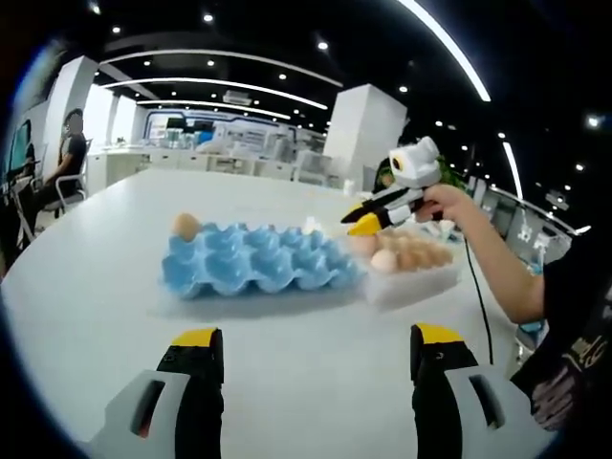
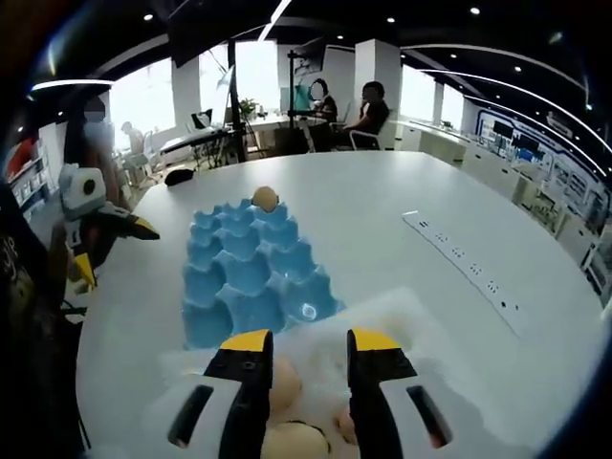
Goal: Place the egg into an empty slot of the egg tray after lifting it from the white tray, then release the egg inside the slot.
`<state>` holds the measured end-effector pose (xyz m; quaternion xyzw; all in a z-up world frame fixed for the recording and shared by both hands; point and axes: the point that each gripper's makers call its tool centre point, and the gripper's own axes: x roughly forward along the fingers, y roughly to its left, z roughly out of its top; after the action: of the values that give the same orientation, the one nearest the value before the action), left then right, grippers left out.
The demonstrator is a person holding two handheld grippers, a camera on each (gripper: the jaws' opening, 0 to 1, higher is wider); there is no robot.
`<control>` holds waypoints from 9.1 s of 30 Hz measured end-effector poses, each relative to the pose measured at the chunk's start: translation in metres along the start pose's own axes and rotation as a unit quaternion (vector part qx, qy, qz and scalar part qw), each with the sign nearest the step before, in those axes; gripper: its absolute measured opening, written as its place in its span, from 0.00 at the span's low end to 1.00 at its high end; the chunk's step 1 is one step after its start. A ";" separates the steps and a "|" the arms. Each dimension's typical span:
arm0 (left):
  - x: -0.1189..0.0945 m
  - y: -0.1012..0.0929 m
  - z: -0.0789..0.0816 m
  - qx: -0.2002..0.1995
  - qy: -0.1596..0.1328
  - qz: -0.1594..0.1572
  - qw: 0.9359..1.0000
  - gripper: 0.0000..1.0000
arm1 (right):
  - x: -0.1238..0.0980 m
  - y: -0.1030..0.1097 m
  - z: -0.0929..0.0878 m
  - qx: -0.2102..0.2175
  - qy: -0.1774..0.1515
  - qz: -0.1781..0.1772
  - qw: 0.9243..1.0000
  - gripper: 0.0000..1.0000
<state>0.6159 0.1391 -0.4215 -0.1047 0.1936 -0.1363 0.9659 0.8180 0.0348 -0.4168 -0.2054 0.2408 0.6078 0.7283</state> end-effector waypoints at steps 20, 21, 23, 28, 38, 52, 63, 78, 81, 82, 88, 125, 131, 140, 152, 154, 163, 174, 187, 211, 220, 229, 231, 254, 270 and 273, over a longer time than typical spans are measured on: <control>0.000 -0.002 0.000 -0.001 0.001 -0.002 1.000 0.82 | -0.027 -0.014 -0.019 0.011 0.009 -0.021 1.000 0.32; 0.000 -0.002 0.000 0.000 0.001 -0.002 1.000 0.82 | -0.028 -0.015 -0.020 0.011 0.009 -0.022 1.000 0.32; 0.000 -0.001 0.000 0.000 0.001 -0.003 1.000 0.82 | -0.031 -0.021 -0.026 0.010 0.021 -0.026 0.999 0.32; -0.001 0.001 0.002 0.000 0.002 -0.001 1.000 0.82 | -0.034 -0.035 -0.037 0.009 0.036 -0.027 0.999 0.30; -0.001 0.011 0.003 -0.002 0.006 0.004 1.000 0.82 | -0.031 -0.042 -0.043 0.014 0.026 0.005 1.000 0.28; 0.003 0.008 0.000 -0.005 0.006 0.001 1.000 0.81 | -0.024 -0.033 -0.042 0.006 0.038 0.013 0.999 0.27; 0.004 0.005 -0.003 -0.010 0.003 -0.006 1.000 0.81 | -0.027 -0.033 -0.043 0.019 0.031 -0.006 0.999 0.26; 0.001 0.009 -0.007 -0.020 0.000 -0.011 1.000 0.81 | -0.029 -0.038 -0.032 0.034 0.035 -0.018 0.999 0.25; -0.001 0.012 -0.007 -0.019 0.000 -0.012 1.000 0.81 | -0.030 -0.039 -0.027 0.039 0.027 -0.020 0.999 0.25; -0.002 0.013 -0.007 -0.020 -0.002 -0.011 1.000 0.81 | -0.031 -0.038 -0.026 0.040 0.025 -0.020 0.999 0.25; -0.004 0.019 -0.006 -0.026 -0.009 -0.010 1.000 0.81 | -0.030 -0.040 -0.020 0.039 0.026 -0.025 0.999 0.24; 0.005 0.013 -0.015 -0.043 -0.005 -0.018 0.999 0.81 | -0.029 -0.036 -0.045 0.016 0.166 -0.032 0.986 0.27; 0.006 0.012 -0.013 -0.043 -0.009 -0.020 0.999 0.81 | -0.031 -0.039 -0.049 0.026 0.165 -0.030 0.985 0.27; 0.003 0.022 -0.014 -0.045 -0.012 -0.020 0.999 0.81 | -0.032 -0.037 -0.047 0.055 0.134 -0.033 0.989 0.26; -0.001 0.029 -0.019 -0.052 -0.020 -0.023 0.998 0.81 | -0.037 -0.040 -0.031 0.046 0.129 -0.041 0.990 0.26; -0.002 0.028 -0.019 -0.052 -0.021 -0.026 0.998 0.81 | -0.037 -0.039 -0.027 0.045 0.126 -0.043 0.990 0.26; -0.001 0.027 -0.012 -0.044 -0.033 -0.046 0.997 0.81 | -0.027 -0.033 -0.006 0.043 0.112 -0.043 0.992 0.26; -0.005 0.029 -0.005 -0.034 -0.048 -0.057 0.997 0.83 | 0.006 -0.018 0.033 0.022 0.090 -0.018 0.996 0.26; -0.006 0.028 -0.008 -0.038 -0.046 -0.057 0.997 0.83 | 0.043 0.007 0.082 -0.012 0.061 0.018 0.998 0.26; -0.018 0.031 -0.008 -0.044 -0.054 -0.042 0.997 0.83 | 0.120 0.046 0.138 -0.056 0.044 0.069 0.995 0.26; -0.022 0.035 -0.009 -0.043 -0.052 -0.036 0.997 0.84 | 0.142 0.052 0.139 -0.057 0.053 0.083 0.994 0.26; -0.026 0.038 -0.006 -0.041 -0.053 -0.031 0.997 0.84 | 0.162 0.045 0.124 -0.046 0.075 0.085 0.992 0.26; -0.026 0.038 -0.006 -0.042 -0.053 -0.030 0.997 0.84 | 0.165 0.046 0.119 -0.043 0.082 0.087 0.992 0.26; -0.028 0.039 -0.003 -0.035 -0.048 -0.029 0.998 0.84 | 0.165 0.052 0.104 -0.047 0.107 0.086 0.989 0.26; -0.025 0.034 0.000 -0.029 -0.046 -0.032 0.998 0.84 | 0.154 0.047 0.119 -0.056 0.083 0.085 0.991 0.34; -0.023 0.032 0.000 -0.027 -0.045 -0.034 0.998 0.84 | 0.149 0.048 0.117 -0.060 0.080 0.080 0.992 0.40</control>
<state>0.6022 0.1765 -0.4216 -0.1430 0.1498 -0.1593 0.9653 0.8042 0.2298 -0.4132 -0.2770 0.2771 0.6588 0.6422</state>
